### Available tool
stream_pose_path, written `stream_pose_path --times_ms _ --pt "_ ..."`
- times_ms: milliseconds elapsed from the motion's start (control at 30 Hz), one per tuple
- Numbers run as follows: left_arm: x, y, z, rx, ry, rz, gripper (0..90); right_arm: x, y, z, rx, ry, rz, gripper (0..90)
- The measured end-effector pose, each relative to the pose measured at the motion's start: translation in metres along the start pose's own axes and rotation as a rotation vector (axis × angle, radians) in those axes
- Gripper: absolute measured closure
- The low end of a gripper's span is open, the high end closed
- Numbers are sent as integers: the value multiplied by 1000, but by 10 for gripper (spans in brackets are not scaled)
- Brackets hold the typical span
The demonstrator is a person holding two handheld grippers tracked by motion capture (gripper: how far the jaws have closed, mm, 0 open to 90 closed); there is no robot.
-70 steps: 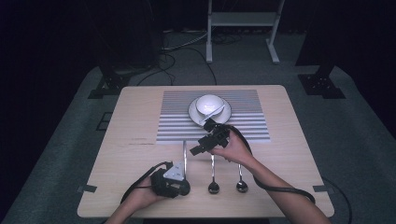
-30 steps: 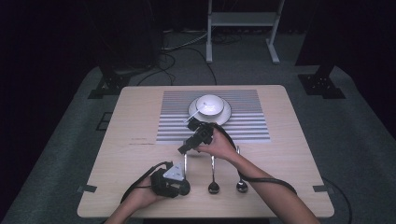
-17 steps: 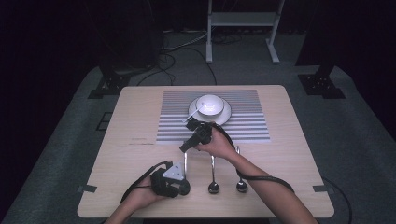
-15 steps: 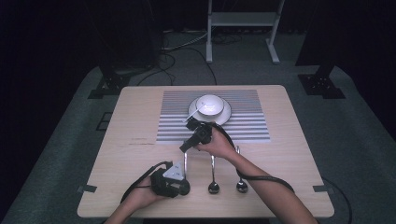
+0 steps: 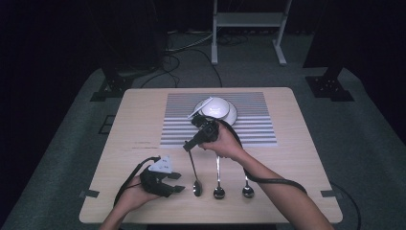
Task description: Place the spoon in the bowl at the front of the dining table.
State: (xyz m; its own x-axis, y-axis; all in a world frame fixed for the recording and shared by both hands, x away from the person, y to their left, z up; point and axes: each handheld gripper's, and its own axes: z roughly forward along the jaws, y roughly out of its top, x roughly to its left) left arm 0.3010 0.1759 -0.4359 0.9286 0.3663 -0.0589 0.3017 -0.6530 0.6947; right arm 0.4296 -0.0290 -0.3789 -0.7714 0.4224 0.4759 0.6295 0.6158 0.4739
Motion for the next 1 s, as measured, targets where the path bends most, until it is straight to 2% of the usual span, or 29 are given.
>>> stream_pose_path --times_ms 167,233,400,533,733,1000 --pt "9 -5 -7 -3 54 -43 359 3 2 -14 -6 -33 3 885" --pt "12 -7 -9 9 88 -55 319 2 2 -19 -17 -40 8 885" --pt "20 -12 -12 17 129 -102 206 -3 1 -31 -46 -44 29 885" --pt "25 -15 -14 4 166 -139 132 -7 2 -37 -64 -57 35 886" --pt "29 -18 -15 -1 175 -170 88 -13 4 -43 -83 -63 55 886" --pt "31 -19 -16 1 184 -173 77 -18 9 -54 -115 -65 73 885"
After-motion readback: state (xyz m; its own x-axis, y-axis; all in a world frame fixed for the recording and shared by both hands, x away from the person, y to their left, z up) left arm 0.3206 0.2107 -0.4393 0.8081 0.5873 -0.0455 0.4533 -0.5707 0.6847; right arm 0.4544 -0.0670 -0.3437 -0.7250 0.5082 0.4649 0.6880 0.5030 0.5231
